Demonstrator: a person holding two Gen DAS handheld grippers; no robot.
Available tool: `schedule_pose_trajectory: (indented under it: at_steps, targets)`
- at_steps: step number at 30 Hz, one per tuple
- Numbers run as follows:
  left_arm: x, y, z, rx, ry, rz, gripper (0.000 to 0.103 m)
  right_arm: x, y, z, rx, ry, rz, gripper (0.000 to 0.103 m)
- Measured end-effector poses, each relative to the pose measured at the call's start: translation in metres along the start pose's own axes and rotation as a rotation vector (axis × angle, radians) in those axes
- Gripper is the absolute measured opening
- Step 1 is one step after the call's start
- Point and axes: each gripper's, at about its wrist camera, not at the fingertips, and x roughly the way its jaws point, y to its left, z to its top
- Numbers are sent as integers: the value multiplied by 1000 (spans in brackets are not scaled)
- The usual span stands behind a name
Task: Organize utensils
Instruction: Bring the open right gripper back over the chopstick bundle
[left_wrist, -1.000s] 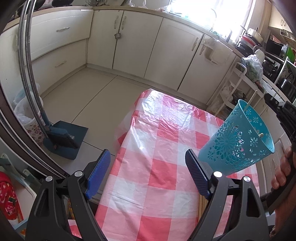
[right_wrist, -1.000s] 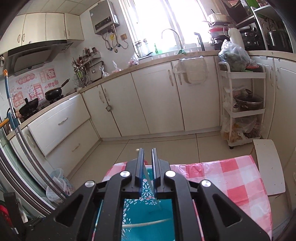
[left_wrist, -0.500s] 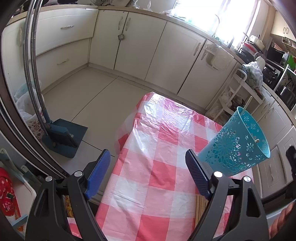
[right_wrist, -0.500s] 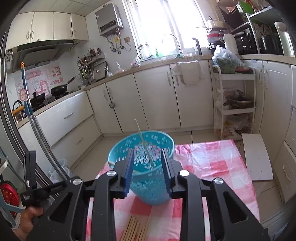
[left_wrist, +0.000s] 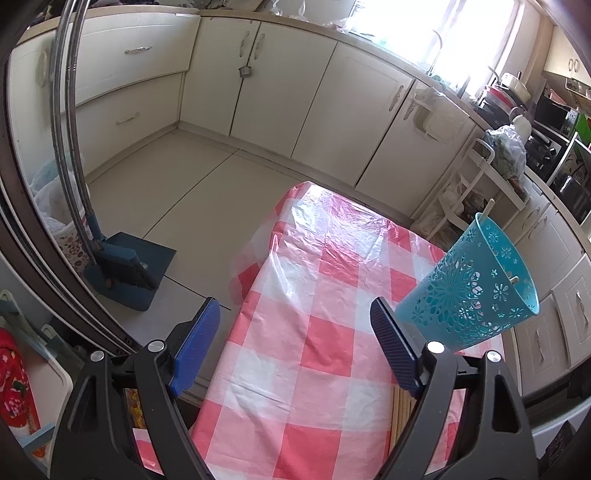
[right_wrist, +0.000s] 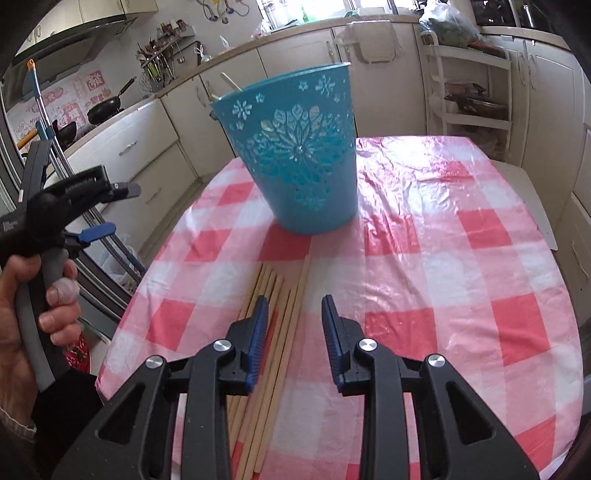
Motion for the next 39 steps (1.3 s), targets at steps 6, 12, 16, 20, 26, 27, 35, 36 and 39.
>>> schedule_pose_trajectory:
  at_steps: [6, 12, 16, 20, 26, 27, 35, 36, 39]
  targets:
    - [1, 1, 0, 1, 2, 7, 80, 6, -1, -19, -6, 45, -4, 30]
    - [1, 0, 0, 5, 4, 9, 80, 9, -2, -26, -4, 67, -6, 30]
    - [1, 0, 0, 5, 3, 8, 80, 9, 0, -27, -7, 73, -3, 30]
    - [1, 0, 0, 4, 4, 8, 80, 9, 1, -28, -11, 76, -2, 30]
    - [1, 0, 0, 5, 3, 9, 80, 9, 3, -28, -11, 78, 0, 30]
    - [1, 0, 0, 4, 4, 8, 80, 9, 3, -28, -11, 77, 0, 30]
    - [1, 0, 0, 4, 4, 8, 80, 9, 3, -28, -11, 81, -1, 30]
    - [1, 0, 0, 4, 4, 8, 80, 9, 3, -28, -10, 81, -1, 30]
    - [1, 0, 0, 4, 4, 8, 80, 9, 4, -28, -11, 82, -1, 30]
